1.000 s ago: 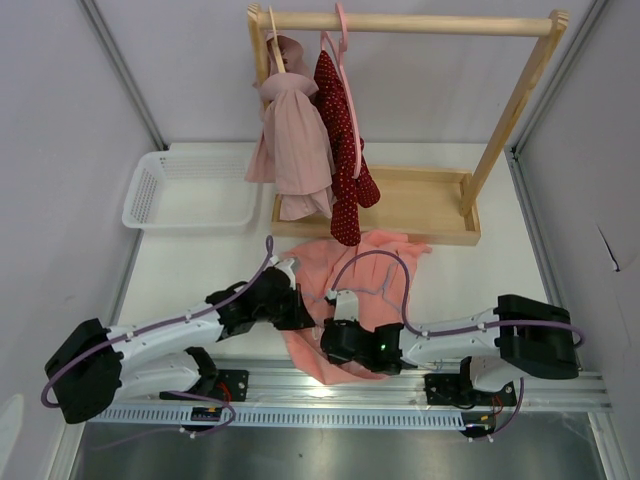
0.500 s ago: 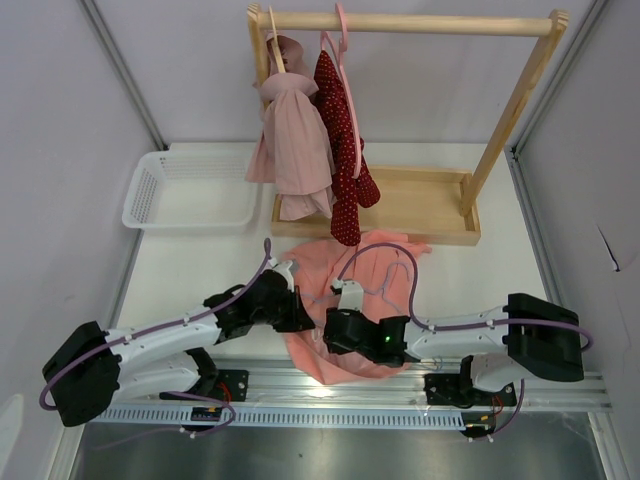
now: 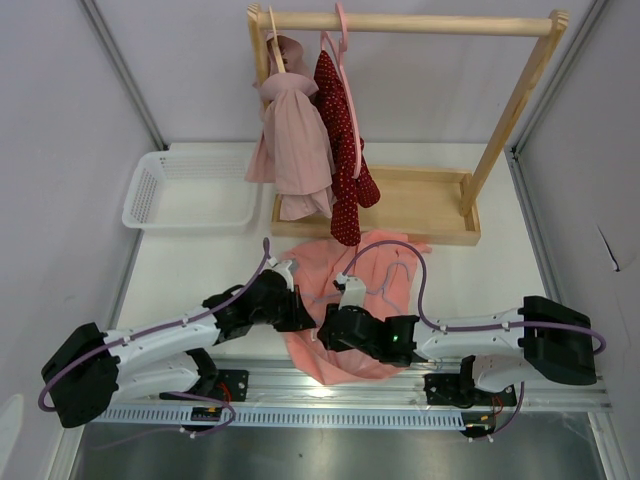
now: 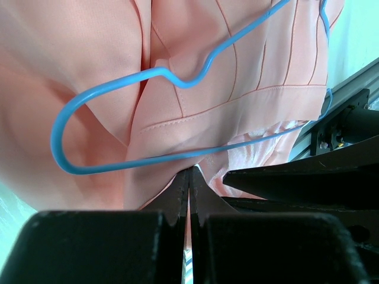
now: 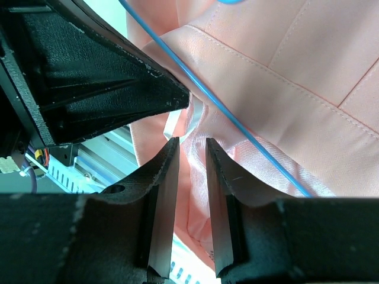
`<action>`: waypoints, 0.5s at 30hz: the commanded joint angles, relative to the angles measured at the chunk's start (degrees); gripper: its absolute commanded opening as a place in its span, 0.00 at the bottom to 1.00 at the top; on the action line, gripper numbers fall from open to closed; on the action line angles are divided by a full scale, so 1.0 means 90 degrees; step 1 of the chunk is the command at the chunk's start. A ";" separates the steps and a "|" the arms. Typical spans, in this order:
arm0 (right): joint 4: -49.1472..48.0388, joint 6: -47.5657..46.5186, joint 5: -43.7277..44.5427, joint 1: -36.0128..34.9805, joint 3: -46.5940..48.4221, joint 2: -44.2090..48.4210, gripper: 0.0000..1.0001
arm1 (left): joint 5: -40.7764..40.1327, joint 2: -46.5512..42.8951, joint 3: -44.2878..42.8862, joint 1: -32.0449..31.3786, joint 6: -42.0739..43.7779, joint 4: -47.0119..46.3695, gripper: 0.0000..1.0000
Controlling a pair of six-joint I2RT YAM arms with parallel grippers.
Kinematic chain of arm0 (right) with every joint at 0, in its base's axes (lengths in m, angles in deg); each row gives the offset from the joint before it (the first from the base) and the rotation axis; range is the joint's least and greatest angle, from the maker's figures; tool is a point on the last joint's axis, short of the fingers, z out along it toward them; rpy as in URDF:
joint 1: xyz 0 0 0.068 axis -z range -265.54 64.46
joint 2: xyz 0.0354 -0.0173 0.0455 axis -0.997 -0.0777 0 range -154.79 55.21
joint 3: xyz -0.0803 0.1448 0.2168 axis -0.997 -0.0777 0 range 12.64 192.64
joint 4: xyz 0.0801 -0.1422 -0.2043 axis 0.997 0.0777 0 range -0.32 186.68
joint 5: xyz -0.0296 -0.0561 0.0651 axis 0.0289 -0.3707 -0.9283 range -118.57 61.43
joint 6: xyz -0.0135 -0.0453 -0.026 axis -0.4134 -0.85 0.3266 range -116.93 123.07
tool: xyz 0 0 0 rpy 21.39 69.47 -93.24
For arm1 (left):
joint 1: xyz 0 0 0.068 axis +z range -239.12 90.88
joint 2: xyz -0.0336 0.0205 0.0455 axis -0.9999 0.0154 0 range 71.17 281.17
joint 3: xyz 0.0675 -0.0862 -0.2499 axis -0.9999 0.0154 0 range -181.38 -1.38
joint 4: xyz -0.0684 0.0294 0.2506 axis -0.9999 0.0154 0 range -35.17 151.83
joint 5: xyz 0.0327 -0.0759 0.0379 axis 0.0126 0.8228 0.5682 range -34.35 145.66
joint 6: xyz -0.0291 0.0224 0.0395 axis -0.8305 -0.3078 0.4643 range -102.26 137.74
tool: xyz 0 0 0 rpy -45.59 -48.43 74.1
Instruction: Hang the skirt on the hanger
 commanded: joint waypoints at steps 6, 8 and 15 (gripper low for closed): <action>-0.0326 0.0151 0.0027 0.0053 -0.0128 0.0122 0.31 | 0.0035 -0.0215 -0.0040 0.0052 -0.0087 -0.0150 0.00; -0.0561 0.0209 -0.0041 0.0101 -0.0157 0.0073 0.32 | 0.0035 -0.0225 -0.0050 0.0052 -0.0097 -0.0150 0.00; -0.0698 0.0307 -0.0052 0.0170 -0.0176 0.0063 0.33 | 0.0025 -0.0264 -0.0020 0.0052 -0.0087 -0.0111 0.00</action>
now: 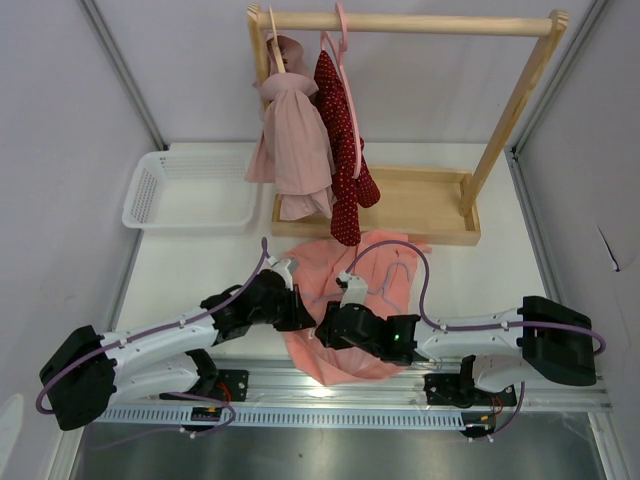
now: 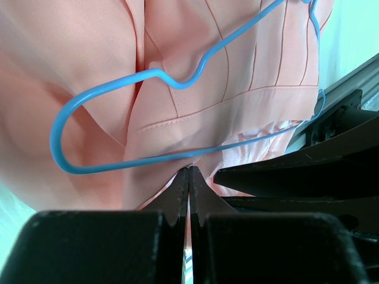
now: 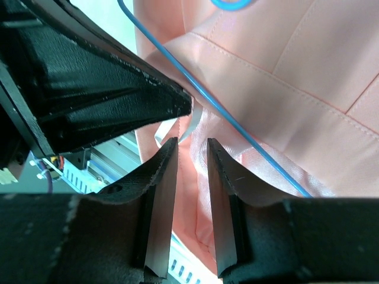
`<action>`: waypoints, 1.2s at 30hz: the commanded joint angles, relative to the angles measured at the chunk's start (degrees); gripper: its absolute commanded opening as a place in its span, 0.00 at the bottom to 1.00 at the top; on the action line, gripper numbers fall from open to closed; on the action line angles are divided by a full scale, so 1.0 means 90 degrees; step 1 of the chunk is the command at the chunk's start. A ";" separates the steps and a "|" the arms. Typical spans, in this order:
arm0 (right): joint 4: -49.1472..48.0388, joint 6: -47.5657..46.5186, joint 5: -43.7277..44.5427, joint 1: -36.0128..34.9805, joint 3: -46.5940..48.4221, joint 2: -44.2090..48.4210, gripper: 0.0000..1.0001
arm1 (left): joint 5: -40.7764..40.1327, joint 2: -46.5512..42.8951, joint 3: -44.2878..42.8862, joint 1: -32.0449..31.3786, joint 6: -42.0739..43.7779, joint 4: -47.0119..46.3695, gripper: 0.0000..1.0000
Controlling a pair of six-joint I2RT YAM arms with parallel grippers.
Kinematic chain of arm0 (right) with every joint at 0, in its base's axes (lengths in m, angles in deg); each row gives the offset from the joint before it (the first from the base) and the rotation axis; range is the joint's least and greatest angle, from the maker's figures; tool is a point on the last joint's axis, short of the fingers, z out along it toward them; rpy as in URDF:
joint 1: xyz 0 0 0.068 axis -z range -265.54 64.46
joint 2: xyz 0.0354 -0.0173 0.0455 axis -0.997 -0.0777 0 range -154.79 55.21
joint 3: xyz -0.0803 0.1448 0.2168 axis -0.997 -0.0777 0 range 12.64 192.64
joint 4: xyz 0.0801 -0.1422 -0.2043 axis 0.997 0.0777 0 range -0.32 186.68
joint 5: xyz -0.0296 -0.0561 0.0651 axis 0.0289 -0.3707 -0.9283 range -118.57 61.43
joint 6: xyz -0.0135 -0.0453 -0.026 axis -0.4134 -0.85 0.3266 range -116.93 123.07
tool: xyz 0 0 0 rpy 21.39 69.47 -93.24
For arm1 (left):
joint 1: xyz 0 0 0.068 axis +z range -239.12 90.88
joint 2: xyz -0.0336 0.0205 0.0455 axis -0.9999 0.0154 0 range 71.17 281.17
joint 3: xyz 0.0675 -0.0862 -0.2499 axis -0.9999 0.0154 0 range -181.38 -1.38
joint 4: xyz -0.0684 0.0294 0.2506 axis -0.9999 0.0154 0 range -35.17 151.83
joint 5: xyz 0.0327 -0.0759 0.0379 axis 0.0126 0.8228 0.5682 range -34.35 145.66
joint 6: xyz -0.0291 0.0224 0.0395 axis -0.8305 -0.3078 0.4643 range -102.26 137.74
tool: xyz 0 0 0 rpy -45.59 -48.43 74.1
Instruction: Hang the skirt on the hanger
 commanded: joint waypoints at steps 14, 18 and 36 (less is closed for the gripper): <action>-0.0717 0.0359 -0.0072 0.0061 -0.0133 -0.0128 0.38 | 0.0055 -0.0148 0.0065 0.0050 -0.0092 -0.0164 0.00; -0.0814 0.0428 -0.0072 0.0080 -0.0211 -0.0167 0.38 | 0.0074 -0.0148 0.0075 0.0050 -0.0092 -0.0165 0.00; -0.1352 0.0389 -0.0208 0.0295 -0.0143 -0.0537 0.31 | 0.0103 -0.0177 0.0075 0.0050 -0.0072 -0.0135 0.00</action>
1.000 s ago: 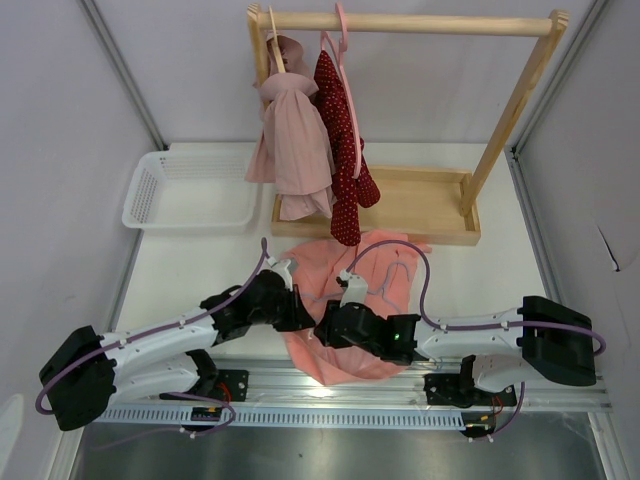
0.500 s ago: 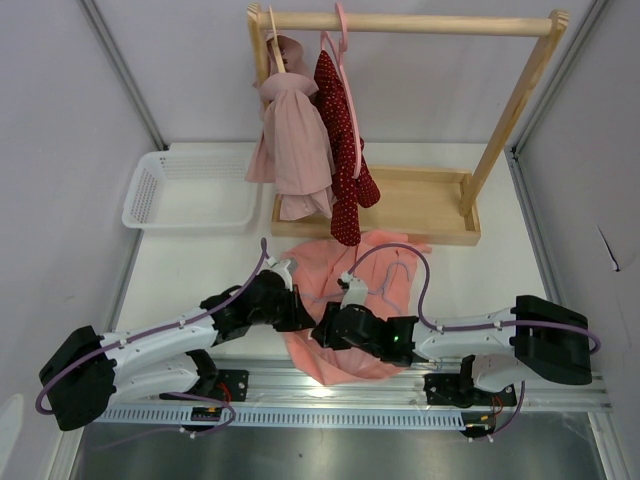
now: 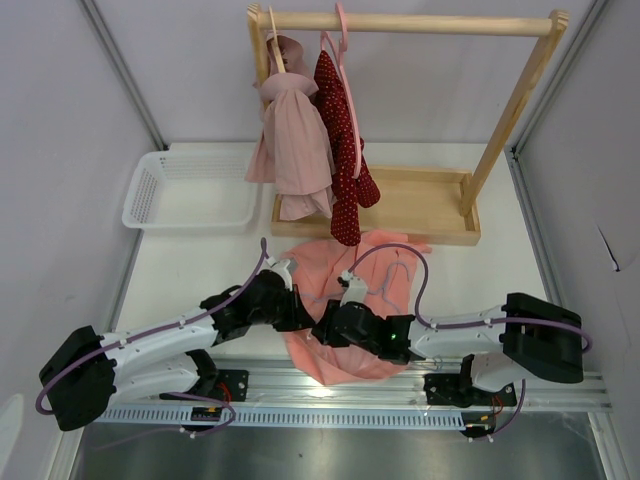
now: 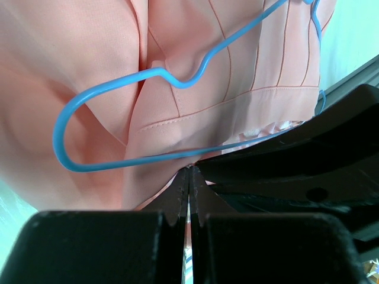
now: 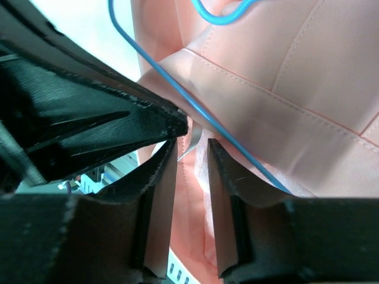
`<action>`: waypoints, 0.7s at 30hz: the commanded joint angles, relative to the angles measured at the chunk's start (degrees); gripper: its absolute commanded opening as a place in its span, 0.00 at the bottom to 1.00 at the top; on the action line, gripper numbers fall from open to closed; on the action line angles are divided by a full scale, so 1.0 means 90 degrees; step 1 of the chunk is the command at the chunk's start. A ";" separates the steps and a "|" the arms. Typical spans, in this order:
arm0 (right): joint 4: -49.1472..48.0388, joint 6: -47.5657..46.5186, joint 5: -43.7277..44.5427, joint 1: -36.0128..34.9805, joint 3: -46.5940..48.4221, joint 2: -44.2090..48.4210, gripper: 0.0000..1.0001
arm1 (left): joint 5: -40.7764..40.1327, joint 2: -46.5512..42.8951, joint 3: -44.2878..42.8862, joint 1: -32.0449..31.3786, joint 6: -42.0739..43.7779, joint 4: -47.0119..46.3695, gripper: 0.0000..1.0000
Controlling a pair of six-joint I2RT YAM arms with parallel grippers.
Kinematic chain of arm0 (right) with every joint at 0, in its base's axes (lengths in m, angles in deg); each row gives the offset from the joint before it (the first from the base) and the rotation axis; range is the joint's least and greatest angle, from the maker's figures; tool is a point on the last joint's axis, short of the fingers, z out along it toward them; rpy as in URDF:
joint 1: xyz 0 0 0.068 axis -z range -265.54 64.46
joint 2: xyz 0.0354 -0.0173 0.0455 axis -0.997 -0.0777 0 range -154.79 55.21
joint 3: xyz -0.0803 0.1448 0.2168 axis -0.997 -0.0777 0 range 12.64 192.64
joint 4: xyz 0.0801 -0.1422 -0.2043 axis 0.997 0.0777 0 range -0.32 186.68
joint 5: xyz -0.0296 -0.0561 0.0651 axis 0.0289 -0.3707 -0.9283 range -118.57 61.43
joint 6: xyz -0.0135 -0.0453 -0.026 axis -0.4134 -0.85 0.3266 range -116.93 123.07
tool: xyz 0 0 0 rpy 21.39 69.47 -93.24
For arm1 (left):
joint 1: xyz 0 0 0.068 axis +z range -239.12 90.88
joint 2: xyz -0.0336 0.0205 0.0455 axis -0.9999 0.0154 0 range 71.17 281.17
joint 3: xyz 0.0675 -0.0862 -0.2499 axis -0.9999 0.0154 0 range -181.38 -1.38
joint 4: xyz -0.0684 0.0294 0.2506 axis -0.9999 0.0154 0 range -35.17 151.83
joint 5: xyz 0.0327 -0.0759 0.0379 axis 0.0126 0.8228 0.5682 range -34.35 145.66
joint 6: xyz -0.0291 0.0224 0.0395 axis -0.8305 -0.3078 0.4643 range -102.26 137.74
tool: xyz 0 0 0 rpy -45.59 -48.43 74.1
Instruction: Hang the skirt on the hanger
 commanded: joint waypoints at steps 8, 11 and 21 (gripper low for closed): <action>-0.0034 0.0052 0.0222 0.0038 0.0158 0.0026 0.16 | 0.0091 -0.0189 0.0041 0.0038 0.0000 -0.0067 0.00; 0.0229 -0.0026 0.0349 0.0047 0.0207 0.0212 0.08 | 0.0082 -0.0228 0.0041 0.0038 0.0088 0.0050 0.00; 0.1372 -0.0456 0.0379 0.0145 0.1036 0.0183 0.00 | 0.0120 -0.0433 -0.0027 0.0028 0.0625 0.0470 0.00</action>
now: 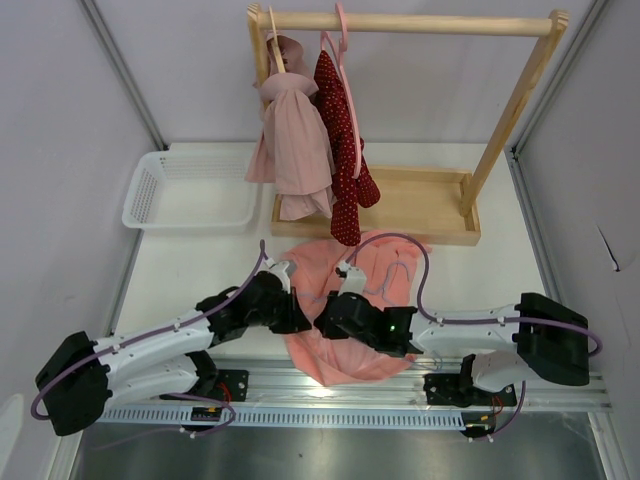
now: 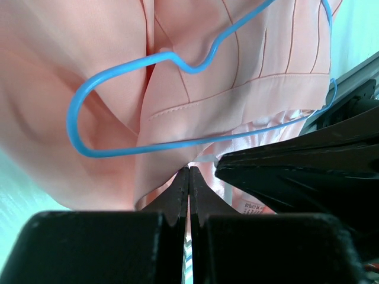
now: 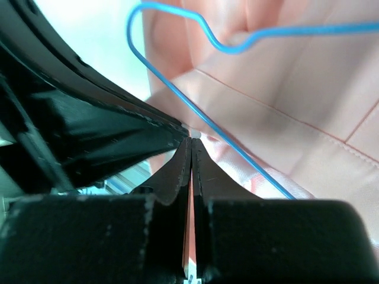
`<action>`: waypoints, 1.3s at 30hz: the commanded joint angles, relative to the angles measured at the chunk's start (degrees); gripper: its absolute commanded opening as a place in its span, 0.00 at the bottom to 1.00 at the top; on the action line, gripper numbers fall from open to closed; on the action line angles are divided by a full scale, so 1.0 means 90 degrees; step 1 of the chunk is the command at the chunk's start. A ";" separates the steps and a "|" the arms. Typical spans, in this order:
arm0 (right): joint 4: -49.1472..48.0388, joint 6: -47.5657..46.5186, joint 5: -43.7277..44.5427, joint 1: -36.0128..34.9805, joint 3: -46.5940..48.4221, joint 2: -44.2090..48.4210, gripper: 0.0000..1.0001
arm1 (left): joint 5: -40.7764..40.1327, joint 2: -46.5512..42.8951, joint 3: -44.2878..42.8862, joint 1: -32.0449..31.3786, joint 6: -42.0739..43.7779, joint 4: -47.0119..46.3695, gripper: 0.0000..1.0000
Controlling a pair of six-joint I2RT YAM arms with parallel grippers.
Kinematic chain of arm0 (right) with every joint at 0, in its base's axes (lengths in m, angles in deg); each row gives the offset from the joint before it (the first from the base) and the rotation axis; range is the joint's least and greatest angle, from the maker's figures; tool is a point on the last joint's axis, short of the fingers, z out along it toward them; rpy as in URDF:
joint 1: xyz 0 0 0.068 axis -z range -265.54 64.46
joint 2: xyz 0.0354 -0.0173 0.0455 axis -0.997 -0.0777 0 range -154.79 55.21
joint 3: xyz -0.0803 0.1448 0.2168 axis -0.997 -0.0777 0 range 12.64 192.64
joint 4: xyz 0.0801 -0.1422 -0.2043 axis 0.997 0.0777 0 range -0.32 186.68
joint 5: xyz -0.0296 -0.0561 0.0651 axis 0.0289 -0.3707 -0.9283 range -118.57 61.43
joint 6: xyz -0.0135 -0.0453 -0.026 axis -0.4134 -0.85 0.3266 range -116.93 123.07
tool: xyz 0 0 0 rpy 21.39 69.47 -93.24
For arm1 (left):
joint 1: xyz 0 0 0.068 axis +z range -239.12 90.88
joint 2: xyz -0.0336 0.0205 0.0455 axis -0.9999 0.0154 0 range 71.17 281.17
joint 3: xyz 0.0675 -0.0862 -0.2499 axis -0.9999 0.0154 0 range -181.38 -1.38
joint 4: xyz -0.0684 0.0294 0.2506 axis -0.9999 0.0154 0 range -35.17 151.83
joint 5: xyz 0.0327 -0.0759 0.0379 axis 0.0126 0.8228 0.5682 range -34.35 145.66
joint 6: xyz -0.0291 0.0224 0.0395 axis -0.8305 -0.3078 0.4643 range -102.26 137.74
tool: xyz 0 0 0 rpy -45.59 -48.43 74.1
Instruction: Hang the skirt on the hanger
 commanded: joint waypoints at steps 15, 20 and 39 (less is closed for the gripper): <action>0.0694 -0.0196 0.0050 0.0102 0.0747 -0.0392 0.00 | -0.0143 -0.0893 -0.0323 0.0028 0.0771 0.0494 0.27; 0.0772 -0.0196 0.0011 0.0121 0.0825 -0.0431 0.00 | -0.0182 -0.1020 -0.0381 0.0028 0.0937 0.0611 0.33; 0.1290 -0.0050 -0.0487 0.0317 0.1626 -0.0900 0.00 | -0.2475 -0.0982 -0.0763 -0.1601 0.1514 0.0855 0.37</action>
